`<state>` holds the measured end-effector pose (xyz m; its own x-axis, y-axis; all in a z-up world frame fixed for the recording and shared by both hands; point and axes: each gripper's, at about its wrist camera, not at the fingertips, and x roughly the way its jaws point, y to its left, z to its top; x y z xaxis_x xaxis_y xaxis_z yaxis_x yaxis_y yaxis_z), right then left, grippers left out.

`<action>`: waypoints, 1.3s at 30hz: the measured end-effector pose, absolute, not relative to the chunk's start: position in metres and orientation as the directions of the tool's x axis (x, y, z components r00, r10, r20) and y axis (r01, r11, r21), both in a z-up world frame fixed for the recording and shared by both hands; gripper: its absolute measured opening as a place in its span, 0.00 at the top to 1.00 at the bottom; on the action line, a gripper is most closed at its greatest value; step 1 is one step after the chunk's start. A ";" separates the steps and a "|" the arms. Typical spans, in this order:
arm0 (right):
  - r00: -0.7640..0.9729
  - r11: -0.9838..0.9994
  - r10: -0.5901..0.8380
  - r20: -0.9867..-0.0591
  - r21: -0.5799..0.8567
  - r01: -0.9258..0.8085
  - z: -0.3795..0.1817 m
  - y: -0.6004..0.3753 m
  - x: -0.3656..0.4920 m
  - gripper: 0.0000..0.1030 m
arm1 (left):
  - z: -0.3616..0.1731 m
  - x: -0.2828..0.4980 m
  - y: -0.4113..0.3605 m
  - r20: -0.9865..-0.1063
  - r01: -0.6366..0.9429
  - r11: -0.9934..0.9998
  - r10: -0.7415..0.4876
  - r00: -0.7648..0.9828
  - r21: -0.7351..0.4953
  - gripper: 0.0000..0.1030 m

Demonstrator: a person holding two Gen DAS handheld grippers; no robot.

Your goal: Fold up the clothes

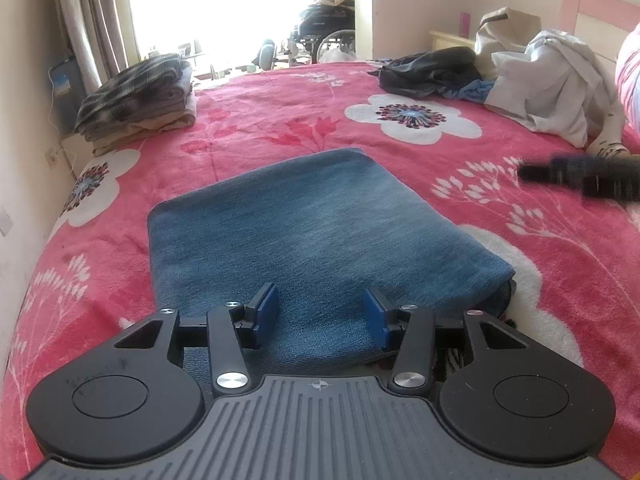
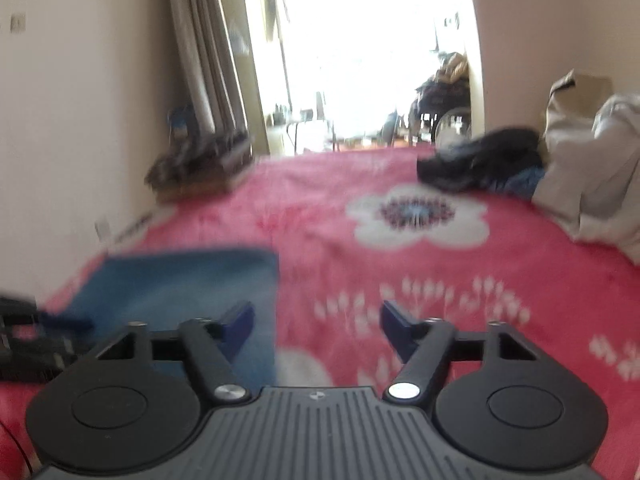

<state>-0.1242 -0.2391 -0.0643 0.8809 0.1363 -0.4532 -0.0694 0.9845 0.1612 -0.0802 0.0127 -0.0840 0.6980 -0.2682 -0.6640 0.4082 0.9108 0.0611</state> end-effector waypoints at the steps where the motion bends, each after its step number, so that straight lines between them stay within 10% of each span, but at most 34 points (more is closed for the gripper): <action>1: 0.882 0.981 0.159 -0.443 0.173 -0.090 -0.059 -0.236 -0.120 0.39 | -0.084 -0.080 0.013 -0.664 0.408 0.911 -0.268 0.698 0.061 0.54; 10: 0.749 0.950 0.308 -0.587 0.144 -0.278 -0.090 -0.182 -0.095 0.60 | -0.084 -0.080 0.014 -0.665 0.411 0.910 -0.276 0.694 0.051 0.54; 39: 0.732 0.960 0.278 -0.621 0.158 -0.231 -0.072 -0.167 -0.033 0.59 | -0.086 -0.058 0.058 -0.675 0.331 0.940 -0.299 0.675 -0.086 0.53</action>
